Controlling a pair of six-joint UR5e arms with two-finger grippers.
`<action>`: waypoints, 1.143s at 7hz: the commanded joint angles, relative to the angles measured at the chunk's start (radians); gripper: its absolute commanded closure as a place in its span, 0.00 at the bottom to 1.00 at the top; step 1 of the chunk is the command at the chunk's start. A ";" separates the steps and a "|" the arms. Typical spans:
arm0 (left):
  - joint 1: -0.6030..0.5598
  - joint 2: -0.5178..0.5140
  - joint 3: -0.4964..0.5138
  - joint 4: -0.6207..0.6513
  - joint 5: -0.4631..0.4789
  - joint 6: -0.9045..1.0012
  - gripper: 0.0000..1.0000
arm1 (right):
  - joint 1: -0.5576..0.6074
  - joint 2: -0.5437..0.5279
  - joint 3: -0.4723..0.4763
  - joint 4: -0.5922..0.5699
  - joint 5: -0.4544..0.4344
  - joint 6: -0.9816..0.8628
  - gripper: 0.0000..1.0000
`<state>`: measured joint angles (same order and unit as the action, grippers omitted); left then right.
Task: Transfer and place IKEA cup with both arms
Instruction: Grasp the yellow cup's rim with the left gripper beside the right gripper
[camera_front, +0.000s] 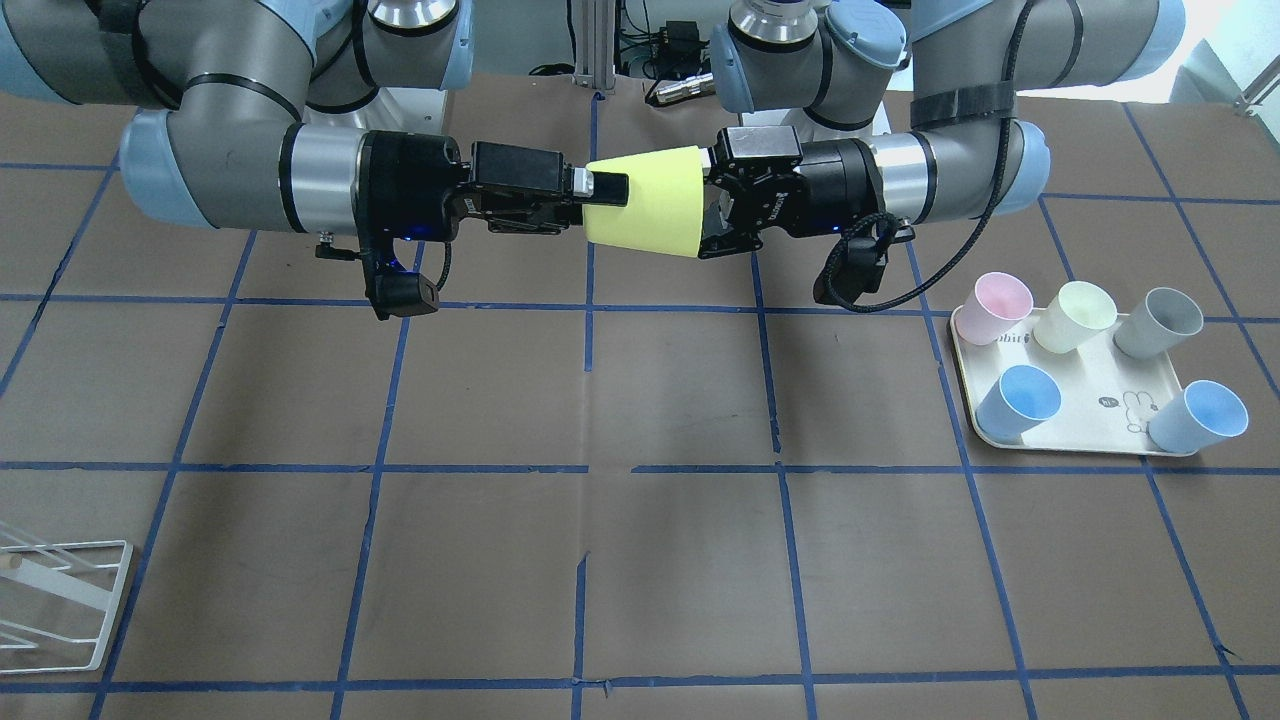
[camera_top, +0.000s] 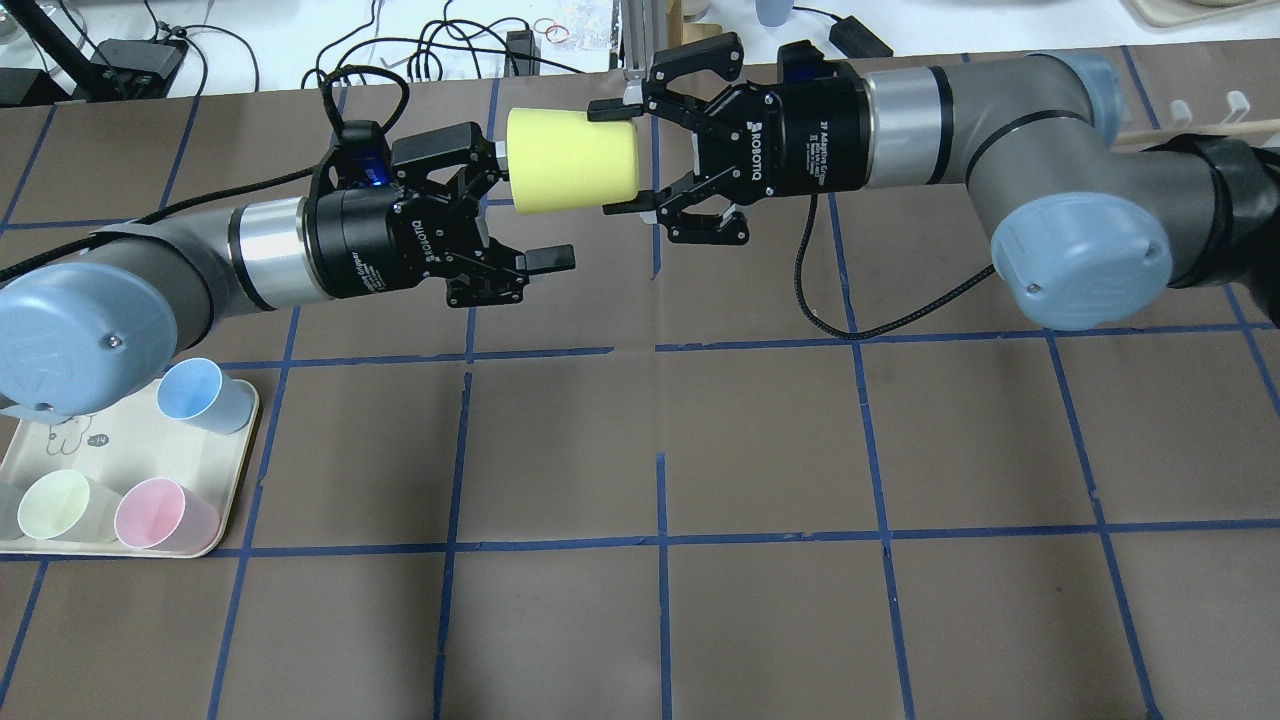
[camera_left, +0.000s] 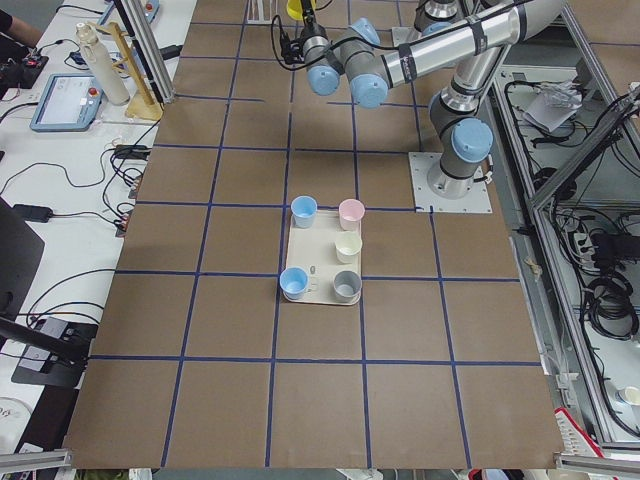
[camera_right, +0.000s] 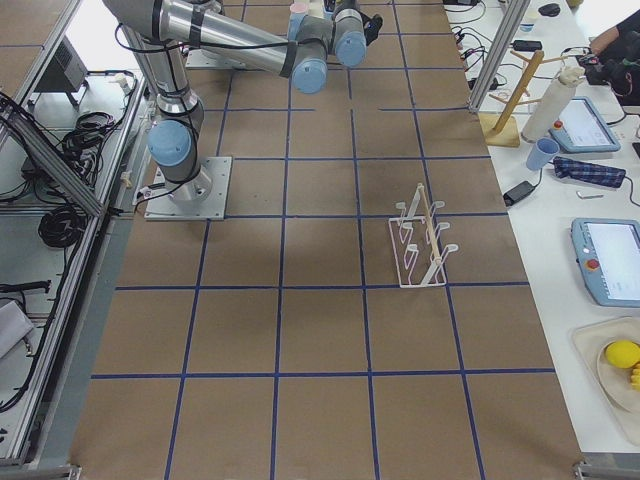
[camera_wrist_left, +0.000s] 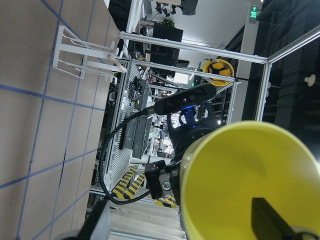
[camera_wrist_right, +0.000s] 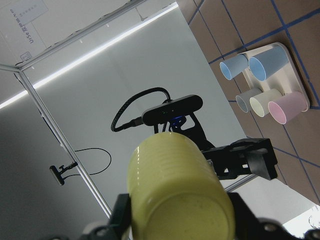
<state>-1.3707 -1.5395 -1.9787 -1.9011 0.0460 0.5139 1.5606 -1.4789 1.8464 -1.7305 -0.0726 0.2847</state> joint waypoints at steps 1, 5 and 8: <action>0.025 -0.004 -0.002 -0.001 0.003 0.000 0.00 | -0.004 0.000 0.002 0.002 -0.003 0.001 1.00; 0.012 -0.002 -0.002 0.001 0.002 0.002 0.33 | -0.002 0.002 0.002 0.003 -0.003 0.002 1.00; 0.010 0.001 -0.002 0.002 0.003 0.008 0.81 | -0.002 0.009 0.002 0.003 -0.004 0.004 1.00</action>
<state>-1.3603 -1.5406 -1.9809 -1.9002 0.0479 0.5193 1.5585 -1.4733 1.8484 -1.7273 -0.0762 0.2879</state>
